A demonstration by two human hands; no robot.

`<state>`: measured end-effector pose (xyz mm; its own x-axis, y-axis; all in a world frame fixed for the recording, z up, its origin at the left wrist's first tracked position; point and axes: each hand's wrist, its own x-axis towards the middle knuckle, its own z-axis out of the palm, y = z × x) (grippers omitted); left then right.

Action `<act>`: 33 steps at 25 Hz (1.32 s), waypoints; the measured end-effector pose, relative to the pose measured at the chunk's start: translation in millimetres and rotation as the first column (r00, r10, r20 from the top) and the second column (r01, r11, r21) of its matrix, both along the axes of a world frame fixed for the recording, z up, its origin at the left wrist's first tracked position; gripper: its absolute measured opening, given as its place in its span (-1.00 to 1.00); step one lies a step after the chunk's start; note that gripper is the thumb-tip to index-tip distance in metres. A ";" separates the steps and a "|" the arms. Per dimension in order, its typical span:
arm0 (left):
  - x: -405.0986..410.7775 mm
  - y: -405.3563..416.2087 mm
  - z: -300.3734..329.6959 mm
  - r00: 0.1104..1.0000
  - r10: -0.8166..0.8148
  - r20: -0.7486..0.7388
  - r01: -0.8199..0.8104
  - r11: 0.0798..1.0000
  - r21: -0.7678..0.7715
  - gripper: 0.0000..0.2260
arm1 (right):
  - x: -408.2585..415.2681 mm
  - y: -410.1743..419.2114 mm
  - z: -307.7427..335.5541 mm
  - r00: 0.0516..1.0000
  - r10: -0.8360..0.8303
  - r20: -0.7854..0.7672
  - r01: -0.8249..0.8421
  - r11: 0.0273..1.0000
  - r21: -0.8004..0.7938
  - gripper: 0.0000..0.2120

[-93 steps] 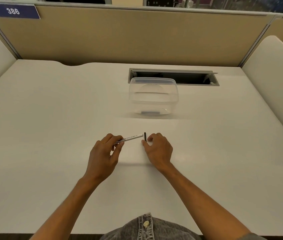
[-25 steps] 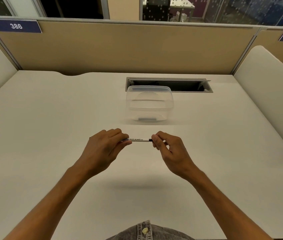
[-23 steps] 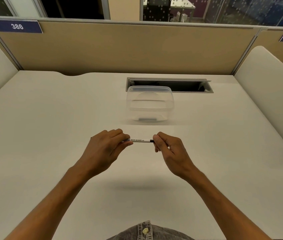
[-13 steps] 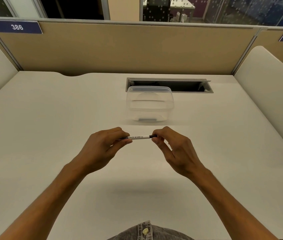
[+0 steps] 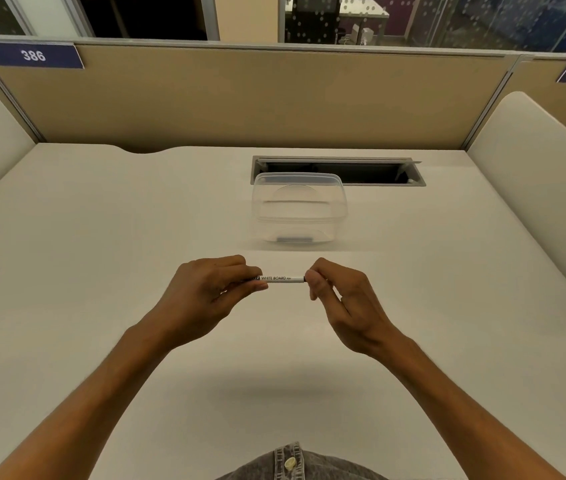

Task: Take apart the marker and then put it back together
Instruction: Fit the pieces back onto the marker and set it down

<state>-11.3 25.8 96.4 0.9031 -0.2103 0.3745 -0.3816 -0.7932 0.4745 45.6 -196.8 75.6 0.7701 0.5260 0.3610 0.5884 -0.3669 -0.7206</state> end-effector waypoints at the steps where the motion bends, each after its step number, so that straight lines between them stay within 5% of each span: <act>1: 0.0 -0.1 3.1 0.999 -0.002 0.047 -0.001 0.998 0.064 -0.80 | -2.0 2.6 -0.1 0.992 -0.001 -0.126 0.007 0.999 0.053 -0.66; 4: 0.8 1.5 8.0 0.986 -0.046 0.157 -0.002 0.956 0.292 -0.80 | -3.1 8.9 7.0 0.766 0.071 -0.639 0.084 0.974 0.209 -0.53; 7: 1.3 1.1 7.0 0.985 -0.062 0.161 0.007 0.947 0.322 -0.78 | -1.4 9.5 11.0 0.603 0.059 -0.796 0.147 0.972 0.183 -0.52; 9: 2.0 0.0 6.8 0.991 -0.047 0.122 0.016 0.970 0.242 -0.76 | -4.8 10.7 9.4 0.758 0.000 -0.653 0.147 0.974 0.171 -0.54; 12: 4.4 -1.2 6.9 0.998 -0.018 0.061 0.011 0.994 0.112 -0.73 | -6.0 5.9 5.0 0.987 -0.155 -0.045 0.156 0.987 0.027 -0.74; 14: 6.2 -0.2 7.7 1.000 -0.010 0.012 0.010 1.000 0.013 -0.75 | -0.5 -0.4 6.7 0.946 -0.114 0.304 0.140 0.988 -0.063 -0.80; 16: 8.2 1.3 8.4 0.999 -0.024 -0.034 0.021 0.996 -0.087 -0.79 | 6.6 -7.7 8.2 0.876 -0.027 0.482 0.095 0.988 -0.118 -0.77; 22: 12.8 -2.8 12.0 0.998 -0.047 -0.040 0.041 0.987 -0.157 -0.79 | 19.4 -16.7 12.2 0.823 0.044 0.567 0.040 0.990 -0.135 -0.78; 26: 19.8 -6.7 20.6 0.997 -0.032 0.064 0.036 0.996 -0.076 -0.74 | 18.0 -12.3 19.5 0.932 0.000 0.363 0.019 0.999 -0.048 -0.77; 29: 21.9 -9.3 27.2 0.978 -0.030 0.205 0.000 0.990 0.143 -0.80 | 13.1 -6.9 23.9 0.990 0.011 -0.138 0.009 0.990 0.143 -0.68; 31: 22.4 -9.5 30.0 0.965 -0.062 0.254 -0.017 0.955 0.296 -0.81 | 13.9 -4.8 30.1 0.850 0.084 -0.520 0.053 0.968 0.243 -0.61; 33: 21.9 -9.8 31.0 0.960 -0.089 0.265 -0.015 0.930 0.368 -0.80 | 16.8 -6.1 35.5 0.681 0.107 -0.724 0.096 0.968 0.234 -0.58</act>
<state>10.6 16.0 127.4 0.7659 -0.4102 0.4952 -0.4868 -0.8730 0.0297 62.5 -202.9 111.1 0.8371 0.5090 -0.2002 -0.1570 -0.1271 -0.9794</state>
